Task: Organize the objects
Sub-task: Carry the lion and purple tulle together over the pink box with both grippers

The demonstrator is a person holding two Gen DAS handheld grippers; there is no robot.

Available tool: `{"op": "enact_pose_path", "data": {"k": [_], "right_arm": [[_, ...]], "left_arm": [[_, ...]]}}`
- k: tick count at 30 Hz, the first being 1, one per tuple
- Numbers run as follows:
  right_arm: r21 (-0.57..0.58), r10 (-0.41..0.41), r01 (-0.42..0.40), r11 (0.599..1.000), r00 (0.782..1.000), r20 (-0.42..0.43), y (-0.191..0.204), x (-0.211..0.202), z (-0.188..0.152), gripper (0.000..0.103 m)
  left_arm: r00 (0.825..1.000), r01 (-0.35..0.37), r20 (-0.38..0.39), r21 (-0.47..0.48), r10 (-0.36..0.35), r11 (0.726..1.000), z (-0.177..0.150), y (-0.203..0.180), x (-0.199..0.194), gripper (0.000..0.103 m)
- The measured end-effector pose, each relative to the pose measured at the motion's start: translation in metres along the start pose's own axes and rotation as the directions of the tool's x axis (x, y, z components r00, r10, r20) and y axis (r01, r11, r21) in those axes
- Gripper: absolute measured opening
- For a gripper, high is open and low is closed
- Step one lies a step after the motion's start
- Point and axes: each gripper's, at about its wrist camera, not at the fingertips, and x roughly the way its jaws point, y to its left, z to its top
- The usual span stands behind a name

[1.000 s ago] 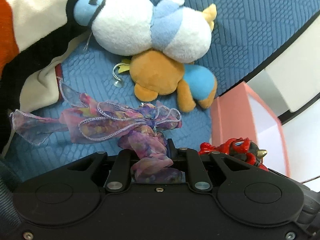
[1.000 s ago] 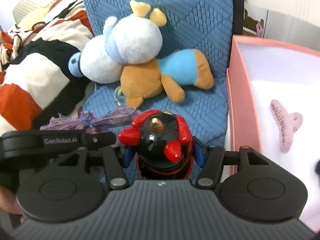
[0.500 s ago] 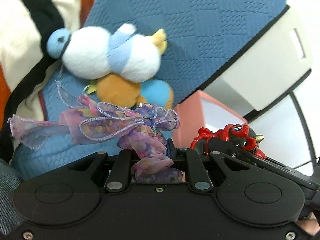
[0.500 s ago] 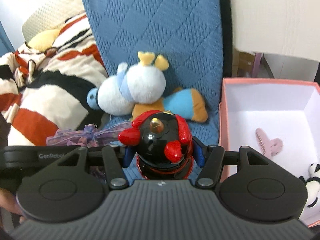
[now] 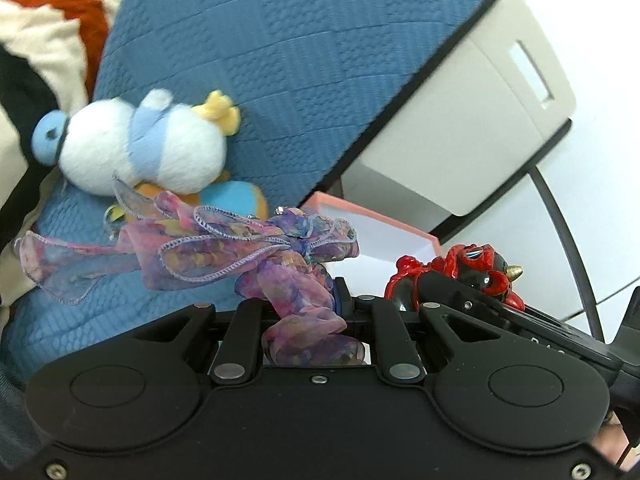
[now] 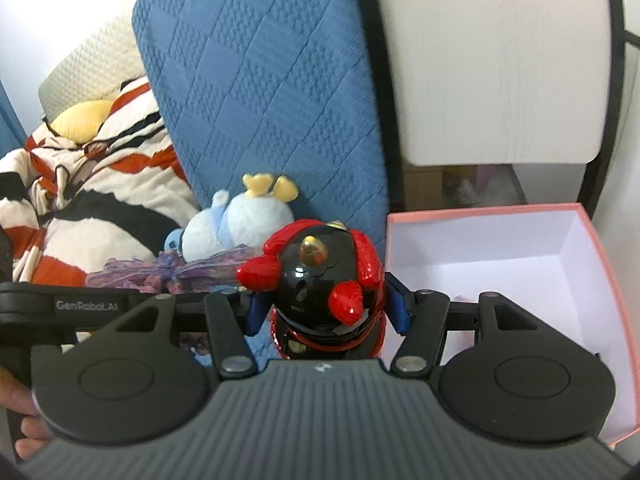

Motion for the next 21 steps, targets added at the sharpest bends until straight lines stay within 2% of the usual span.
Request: {"op": "enact_pose_path", "data": {"k": [5,10,18,21], "right_arm": [[0.008,-0.010,0.010,1.000,1.000,0.028,-0.023,-0.017,0.003,0.061],[0.041,-0.035,0.033,0.999,0.999,0.042,-0.054,-0.029,-0.007,0.061],[0.108,-0.106,0.105,0.989,0.994,0.005,-0.111,-0.032,-0.038,0.061],[0.119,-0.131,0.131,0.984,0.991,-0.014,-0.128,-0.029,-0.050,0.061]], "left_arm": [[1.000,0.015,-0.002,0.034,-0.015,0.999,0.000,-0.032,0.008,0.014],[0.999,0.034,-0.037,0.063,-0.031,0.997,-0.009,-0.061,0.032,0.014],[0.988,0.086,-0.134,0.074,-0.076,0.994,-0.036,-0.094,0.078,0.014],[0.983,0.082,-0.170,0.080,-0.067,0.993,-0.046,-0.102,0.095,0.014]]}}
